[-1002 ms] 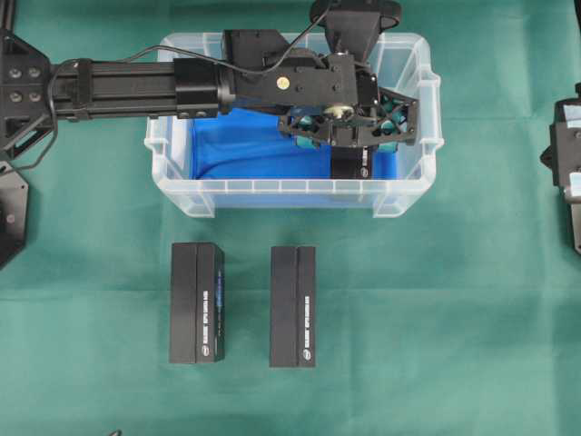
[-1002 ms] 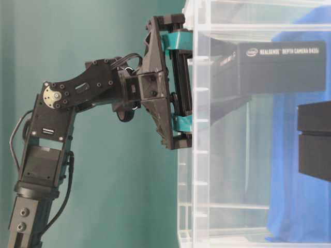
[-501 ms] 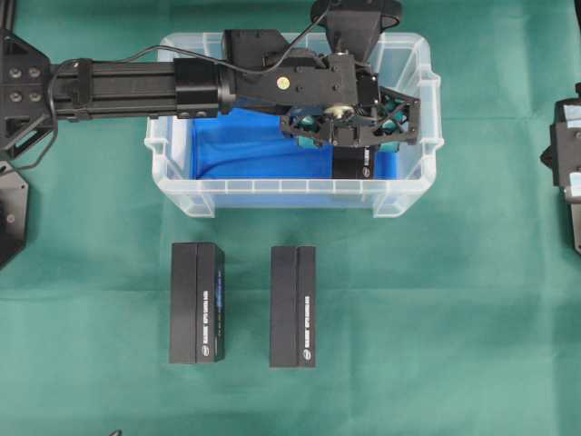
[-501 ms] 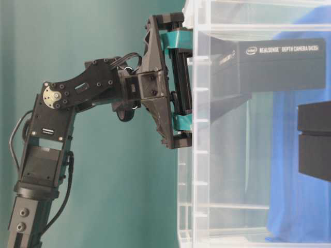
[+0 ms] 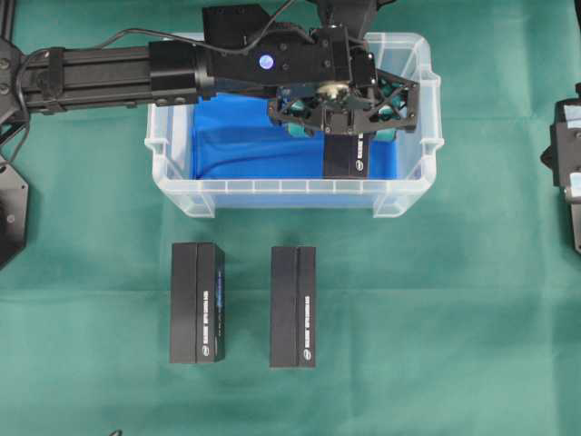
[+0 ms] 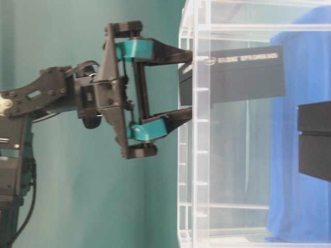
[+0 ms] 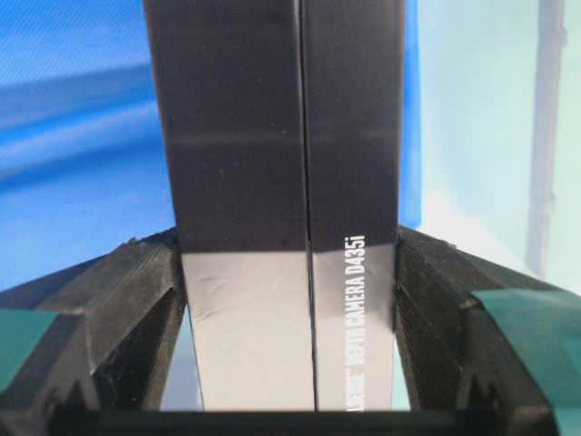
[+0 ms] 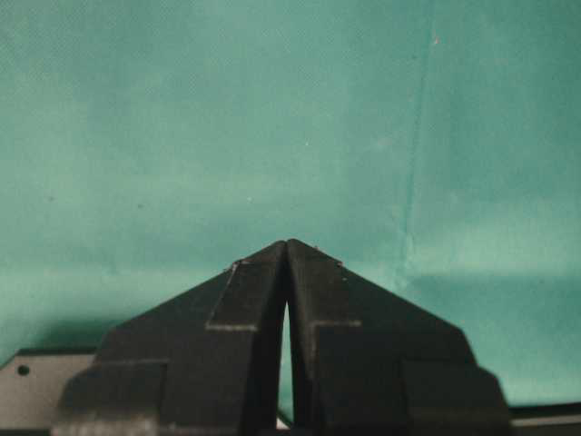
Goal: Take the box out of the case with the left arm.
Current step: 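Lift the right box up out of the case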
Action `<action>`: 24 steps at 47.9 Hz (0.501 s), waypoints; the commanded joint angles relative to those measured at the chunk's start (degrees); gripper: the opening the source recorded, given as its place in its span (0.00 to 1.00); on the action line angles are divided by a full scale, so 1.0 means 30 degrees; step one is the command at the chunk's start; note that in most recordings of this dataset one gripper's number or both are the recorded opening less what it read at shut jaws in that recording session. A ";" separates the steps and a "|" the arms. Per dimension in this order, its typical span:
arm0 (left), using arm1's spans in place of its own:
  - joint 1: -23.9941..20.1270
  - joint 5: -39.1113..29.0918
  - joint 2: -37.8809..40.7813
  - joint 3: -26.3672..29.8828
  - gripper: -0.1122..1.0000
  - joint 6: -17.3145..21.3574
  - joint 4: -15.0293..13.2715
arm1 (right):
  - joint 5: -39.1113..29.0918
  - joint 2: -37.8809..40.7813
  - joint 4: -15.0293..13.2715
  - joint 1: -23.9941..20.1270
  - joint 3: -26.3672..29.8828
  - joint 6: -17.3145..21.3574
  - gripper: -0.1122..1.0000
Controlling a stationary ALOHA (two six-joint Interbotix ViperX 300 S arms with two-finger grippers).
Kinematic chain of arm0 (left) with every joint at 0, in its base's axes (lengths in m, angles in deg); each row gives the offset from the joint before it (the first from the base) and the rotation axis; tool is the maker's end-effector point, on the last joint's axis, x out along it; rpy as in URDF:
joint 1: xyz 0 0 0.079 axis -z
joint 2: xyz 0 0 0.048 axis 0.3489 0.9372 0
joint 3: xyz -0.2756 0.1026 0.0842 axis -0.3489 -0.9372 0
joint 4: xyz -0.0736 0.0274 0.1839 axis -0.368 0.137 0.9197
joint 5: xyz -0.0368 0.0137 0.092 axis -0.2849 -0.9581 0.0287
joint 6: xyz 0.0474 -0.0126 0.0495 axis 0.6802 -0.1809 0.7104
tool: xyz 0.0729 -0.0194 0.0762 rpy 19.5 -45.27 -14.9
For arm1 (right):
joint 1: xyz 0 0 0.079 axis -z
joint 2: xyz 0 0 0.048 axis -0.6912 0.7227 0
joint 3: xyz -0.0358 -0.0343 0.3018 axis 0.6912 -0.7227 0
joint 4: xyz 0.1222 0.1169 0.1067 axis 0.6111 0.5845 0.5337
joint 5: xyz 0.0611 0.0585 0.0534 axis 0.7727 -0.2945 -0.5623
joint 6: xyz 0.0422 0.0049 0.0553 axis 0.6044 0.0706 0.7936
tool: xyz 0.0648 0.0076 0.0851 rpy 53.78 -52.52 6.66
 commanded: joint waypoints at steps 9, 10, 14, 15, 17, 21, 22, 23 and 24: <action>0.0117 -0.0908 -0.0879 0.2314 0.66 0.0059 -0.0762 | 0.0059 0.0059 0.0029 0.0029 0.0498 0.0059 0.17; 0.0117 -0.1055 -0.0850 0.2461 0.66 0.0059 -0.0820 | 0.0088 0.0059 0.0029 0.0059 0.0498 0.0059 0.17; 0.0146 -0.1787 -0.0762 0.3047 0.66 0.0059 -0.0908 | 0.0059 0.0059 0.0029 0.0029 0.0498 0.0059 0.17; 0.0146 -0.1992 -0.0732 0.3193 0.66 0.0059 -0.0908 | 0.0088 0.0059 0.0029 0.0029 0.0498 0.0059 0.16; 0.0117 -0.2344 -0.0674 0.3516 0.66 0.0088 -0.0938 | 0.0088 0.0059 0.0029 0.0029 0.0498 0.0059 0.16; 0.0117 -0.3047 -0.0557 0.4189 0.66 0.0293 -0.0996 | 0.0088 0.0059 0.0029 0.0029 0.0498 0.0059 0.17; 0.0146 -0.3164 -0.0557 0.4365 0.66 0.0352 -0.0996 | 0.0059 0.0059 0.0029 0.0029 0.0498 0.0059 0.17; 0.0117 -0.3252 -0.0527 0.4512 0.66 0.0410 -0.1025 | 0.0088 0.0059 0.0029 0.0029 0.0498 0.0059 0.17; 0.0146 -0.3369 -0.0498 0.4688 0.66 0.0410 -0.1055 | 0.0088 0.0059 0.0029 0.0029 0.0498 0.0059 0.17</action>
